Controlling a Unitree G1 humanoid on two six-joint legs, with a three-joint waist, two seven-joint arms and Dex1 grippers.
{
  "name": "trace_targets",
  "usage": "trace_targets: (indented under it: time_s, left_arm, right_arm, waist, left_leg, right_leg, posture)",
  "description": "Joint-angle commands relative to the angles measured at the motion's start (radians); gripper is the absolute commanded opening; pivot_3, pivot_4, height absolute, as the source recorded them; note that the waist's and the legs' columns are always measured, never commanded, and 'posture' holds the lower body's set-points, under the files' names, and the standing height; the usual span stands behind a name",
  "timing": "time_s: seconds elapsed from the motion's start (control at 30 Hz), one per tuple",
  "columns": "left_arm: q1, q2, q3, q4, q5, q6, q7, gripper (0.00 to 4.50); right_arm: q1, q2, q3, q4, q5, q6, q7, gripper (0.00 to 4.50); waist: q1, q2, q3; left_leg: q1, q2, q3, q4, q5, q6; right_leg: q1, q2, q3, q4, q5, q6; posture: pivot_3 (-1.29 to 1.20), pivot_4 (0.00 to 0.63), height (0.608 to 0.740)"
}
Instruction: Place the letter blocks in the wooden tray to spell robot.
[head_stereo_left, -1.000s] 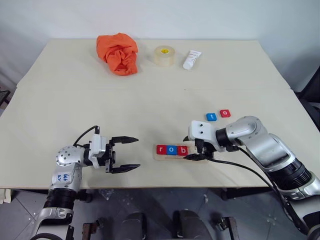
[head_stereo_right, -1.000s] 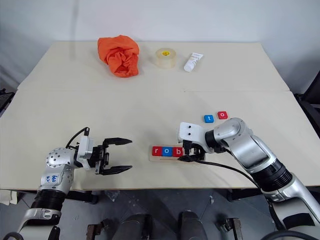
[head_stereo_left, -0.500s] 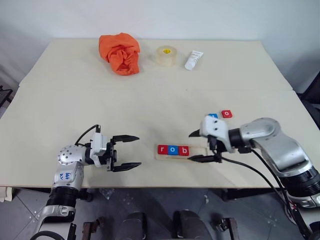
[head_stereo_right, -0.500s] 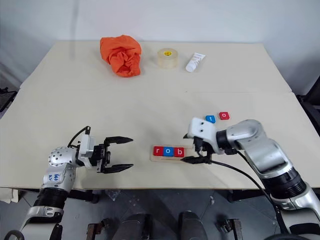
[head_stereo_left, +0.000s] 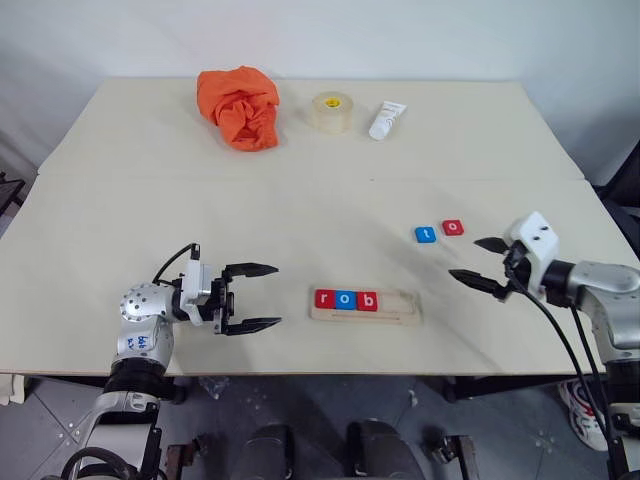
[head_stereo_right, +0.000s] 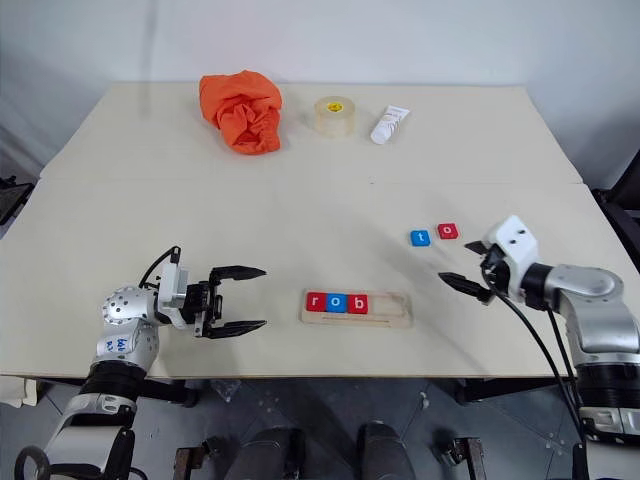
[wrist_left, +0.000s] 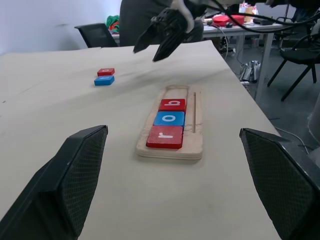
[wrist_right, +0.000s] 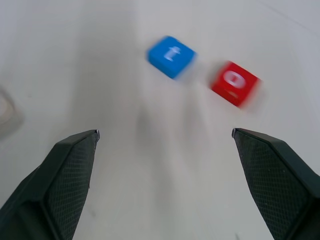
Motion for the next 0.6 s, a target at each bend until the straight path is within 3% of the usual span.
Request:
trace_targets:
  time_s: [0.03,0.27,0.6]
  left_arm:
    - [-0.036,0.010,0.004,0.035,-0.010,-0.019,-0.095,4.50]
    - [-0.054,0.022,-0.010,0.055,-0.029,-0.013,-0.113,4.50]
    - [-0.059,0.037,-0.030,0.061,-0.035,-0.004,-0.113,4.50]
  right_arm:
    - [0.058,-0.025,-0.101,-0.057,0.072,-0.009,0.016,4.46]
    - [0.143,-0.017,-0.173,-0.141,0.124,0.061,-0.034,4.46]
    - [0.152,-0.018,-0.166,-0.165,0.124,0.073,-0.095,4.46]
  waist:
    - [0.001,0.000,0.000]
    - [0.000,0.000,0.000]
    - [0.001,0.000,0.000]
  left_leg:
    - [0.000,0.000,0.000,0.001,0.000,0.000]
    - [0.001,0.000,0.000,0.002,0.000,0.000]
    - [0.001,0.000,0.000,0.002,0.000,0.000]
  right_leg:
    - [0.000,0.000,0.000,0.000,0.000,0.000]
    - [0.000,0.000,0.002,0.001,0.000,0.000]
    - [0.000,0.000,0.002,0.000,0.000,0.000]
  posture:
    - [0.00,0.150,0.740]
    - [0.00,0.150,0.740]
    - [0.00,0.150,0.740]
